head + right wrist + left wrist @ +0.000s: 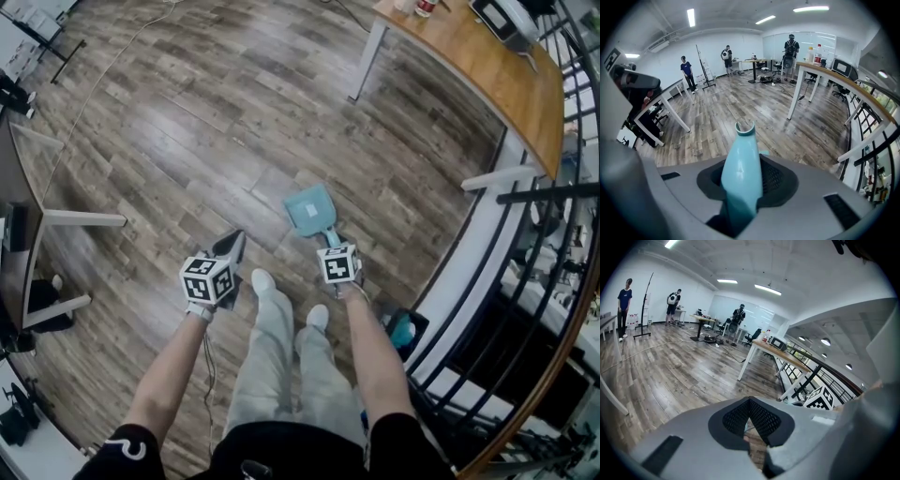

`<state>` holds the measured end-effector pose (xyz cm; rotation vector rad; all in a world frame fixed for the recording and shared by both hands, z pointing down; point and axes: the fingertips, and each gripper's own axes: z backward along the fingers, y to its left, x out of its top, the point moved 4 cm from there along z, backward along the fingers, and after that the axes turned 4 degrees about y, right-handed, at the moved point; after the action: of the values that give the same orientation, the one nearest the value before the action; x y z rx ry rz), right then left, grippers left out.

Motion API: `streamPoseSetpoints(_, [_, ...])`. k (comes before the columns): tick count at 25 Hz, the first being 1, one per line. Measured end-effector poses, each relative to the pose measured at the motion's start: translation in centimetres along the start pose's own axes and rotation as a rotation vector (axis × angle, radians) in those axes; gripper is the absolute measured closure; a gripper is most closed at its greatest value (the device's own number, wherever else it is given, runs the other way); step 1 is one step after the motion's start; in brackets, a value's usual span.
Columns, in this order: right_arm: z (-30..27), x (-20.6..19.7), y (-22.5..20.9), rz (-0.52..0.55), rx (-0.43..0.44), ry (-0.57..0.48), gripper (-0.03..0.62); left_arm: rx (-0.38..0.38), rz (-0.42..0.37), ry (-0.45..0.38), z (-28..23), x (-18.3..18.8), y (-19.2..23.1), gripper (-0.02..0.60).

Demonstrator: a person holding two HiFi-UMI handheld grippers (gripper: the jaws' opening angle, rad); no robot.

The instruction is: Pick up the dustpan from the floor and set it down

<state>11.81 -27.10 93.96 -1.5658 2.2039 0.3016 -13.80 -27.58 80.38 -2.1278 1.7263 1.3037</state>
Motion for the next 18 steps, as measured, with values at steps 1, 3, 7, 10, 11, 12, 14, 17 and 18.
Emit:
streamPoseSetpoints(1, [0.0, -0.1, 0.1, -0.010, 0.006, 0.011, 0.488, -0.001, 0.000, 0.001, 0.0, 0.0, -0.2, 0.584])
streamPoseSetpoints(3, [0.0, -0.3, 0.1, -0.036, 0.025, 0.026, 0.460, -0.001, -0.001, 0.003, 0.0, 0.0, -0.6, 0.584])
streamPoseSetpoints(7, [0.9, 0.0, -0.1, -0.048, 0.042, 0.018, 0.445, -0.001, -0.008, -0.002, 0.1, 0.4, -1.6, 0.584])
streamPoseSetpoints(10, [2.1, 0.7, -0.3, -0.043, 0.053, 0.002, 0.441, 0.002, -0.009, -0.009, 0.3, 1.0, -2.3, 0.584])
streamPoseSetpoints(11, [2.7, 1.1, -0.3, -0.042, 0.059, -0.008, 0.439, 0.003, -0.011, -0.013, 0.4, 1.2, -2.5, 0.584])
streamPoseSetpoints(12, [3.3, 1.4, -0.4, -0.043, 0.067, -0.019, 0.436, 0.005, -0.013, -0.017, 0.5, 1.4, -2.8, 0.584])
streamPoseSetpoints(14, [4.8, 2.3, -0.4, -0.048, 0.081, -0.044, 0.428, 0.009, -0.018, -0.030, 1.1, 1.9, -3.4, 0.584])
streamPoseSetpoints(17, [7.5, 3.9, -0.9, -0.043, 0.089, -0.092, 0.428, 0.019, -0.021, -0.050, 2.3, 3.0, -4.2, 0.584])
streamPoseSetpoints(18, [8.4, 4.5, -1.2, -0.040, 0.089, -0.108, 0.428, 0.023, -0.023, -0.056, 2.7, 3.5, -4.6, 0.584])
